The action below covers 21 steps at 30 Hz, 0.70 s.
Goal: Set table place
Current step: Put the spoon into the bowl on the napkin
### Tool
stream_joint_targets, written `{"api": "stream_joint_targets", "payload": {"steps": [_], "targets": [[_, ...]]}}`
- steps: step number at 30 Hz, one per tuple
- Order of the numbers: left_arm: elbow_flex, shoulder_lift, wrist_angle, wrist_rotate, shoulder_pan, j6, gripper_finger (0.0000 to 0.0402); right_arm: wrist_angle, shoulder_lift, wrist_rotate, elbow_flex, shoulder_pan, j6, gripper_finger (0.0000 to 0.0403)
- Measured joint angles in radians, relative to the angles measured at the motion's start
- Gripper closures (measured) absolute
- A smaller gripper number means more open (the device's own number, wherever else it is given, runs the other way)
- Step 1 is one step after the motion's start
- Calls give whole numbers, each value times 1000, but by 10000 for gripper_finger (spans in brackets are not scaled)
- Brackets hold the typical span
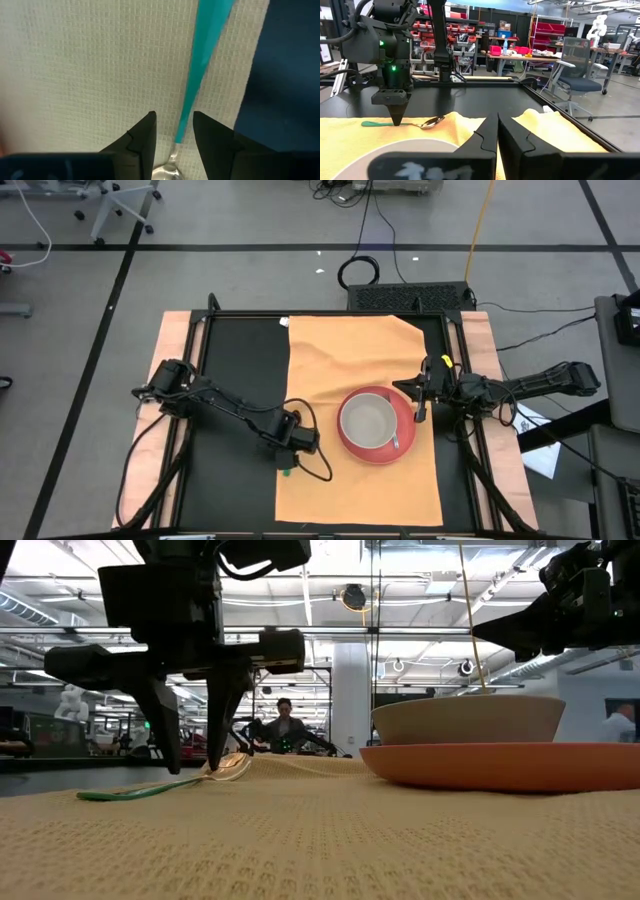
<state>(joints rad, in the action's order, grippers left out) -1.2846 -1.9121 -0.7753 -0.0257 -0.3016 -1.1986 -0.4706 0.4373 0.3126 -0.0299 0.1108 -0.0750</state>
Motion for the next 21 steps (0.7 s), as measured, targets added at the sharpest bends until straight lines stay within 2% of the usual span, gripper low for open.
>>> {"api": "stream_joint_targets", "payload": {"steps": [21], "targets": [[0, -7, 22, -48, 23, 53, 268, -9, 0, 0, 0, 0, 3, 403]]}}
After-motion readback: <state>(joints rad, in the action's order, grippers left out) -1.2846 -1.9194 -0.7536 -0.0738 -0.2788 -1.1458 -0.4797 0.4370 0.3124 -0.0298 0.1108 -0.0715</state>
